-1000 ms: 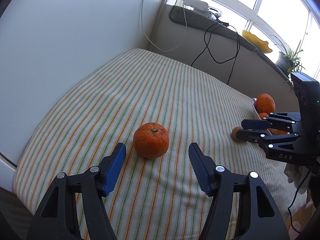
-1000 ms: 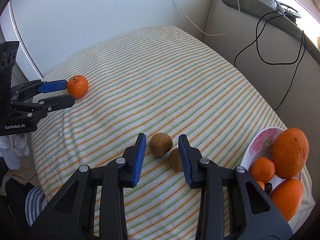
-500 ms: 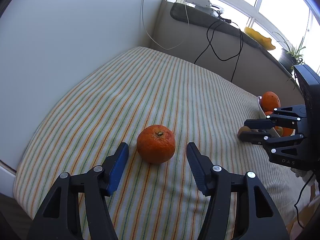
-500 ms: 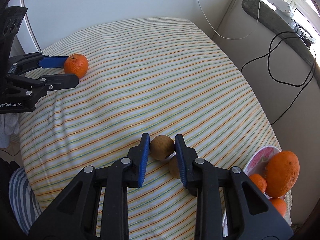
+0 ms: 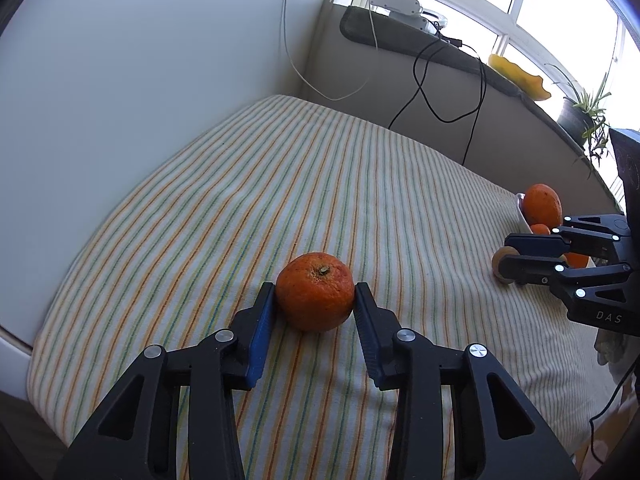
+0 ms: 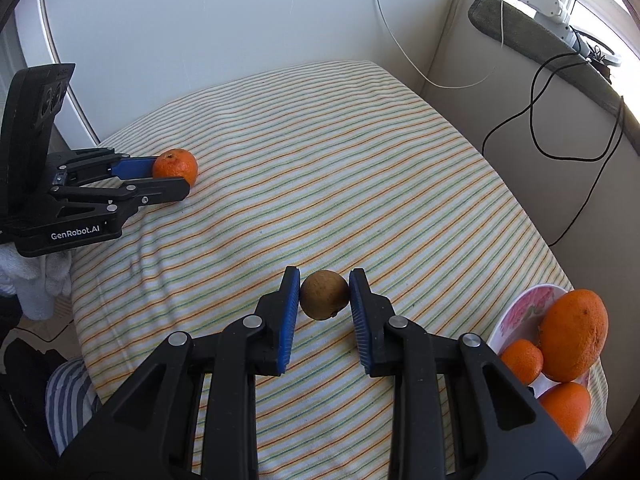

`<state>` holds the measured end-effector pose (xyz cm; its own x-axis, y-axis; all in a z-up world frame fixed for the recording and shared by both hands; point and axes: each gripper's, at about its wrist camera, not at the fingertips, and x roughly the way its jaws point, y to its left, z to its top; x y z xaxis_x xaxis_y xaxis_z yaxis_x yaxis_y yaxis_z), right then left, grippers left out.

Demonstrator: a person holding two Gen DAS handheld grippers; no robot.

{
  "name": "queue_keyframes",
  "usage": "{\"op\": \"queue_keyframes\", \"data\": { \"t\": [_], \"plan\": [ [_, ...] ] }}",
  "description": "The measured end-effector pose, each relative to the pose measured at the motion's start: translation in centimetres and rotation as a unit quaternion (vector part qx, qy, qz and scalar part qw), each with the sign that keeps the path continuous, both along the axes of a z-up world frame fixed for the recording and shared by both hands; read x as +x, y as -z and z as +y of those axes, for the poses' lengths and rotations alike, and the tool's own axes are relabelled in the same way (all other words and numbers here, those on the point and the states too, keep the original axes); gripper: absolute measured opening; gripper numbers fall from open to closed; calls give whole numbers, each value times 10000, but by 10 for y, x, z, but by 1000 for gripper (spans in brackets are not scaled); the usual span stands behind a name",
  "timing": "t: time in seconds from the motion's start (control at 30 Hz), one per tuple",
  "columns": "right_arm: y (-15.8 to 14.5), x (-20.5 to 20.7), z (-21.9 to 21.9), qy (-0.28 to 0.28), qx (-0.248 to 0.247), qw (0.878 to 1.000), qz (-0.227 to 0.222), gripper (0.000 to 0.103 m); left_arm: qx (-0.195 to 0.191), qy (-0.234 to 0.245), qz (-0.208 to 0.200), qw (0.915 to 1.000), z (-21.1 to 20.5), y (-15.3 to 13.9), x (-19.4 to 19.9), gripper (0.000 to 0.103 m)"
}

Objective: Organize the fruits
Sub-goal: 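Grasp the small tangerine with the left tool while the right tool grasps the brown fruit, then carry the small tangerine and brown fruit toward the plate with both tools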

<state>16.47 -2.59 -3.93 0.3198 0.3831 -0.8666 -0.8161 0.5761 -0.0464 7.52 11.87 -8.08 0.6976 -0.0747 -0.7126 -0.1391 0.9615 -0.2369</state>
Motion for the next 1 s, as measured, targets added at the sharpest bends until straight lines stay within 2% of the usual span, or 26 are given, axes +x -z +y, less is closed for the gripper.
{"op": "queue_keyframes", "data": {
  "t": [0.33, 0.57, 1.0],
  "plan": [
    [-20, -5, -31, 289, 486, 9984, 23, 26, -91, 242, -236, 9994, -18, -19, -4, 37],
    [-33, -9, -66, 688, 792, 9945, 2, 26, -183, 514, -380, 9978, -37, -32, -1, 37],
    [-45, -19, -140, 1363, 972, 9858, -156, 26, -307, 1036, -513, 9928, -80, -46, 11, 37]
  ]
}}
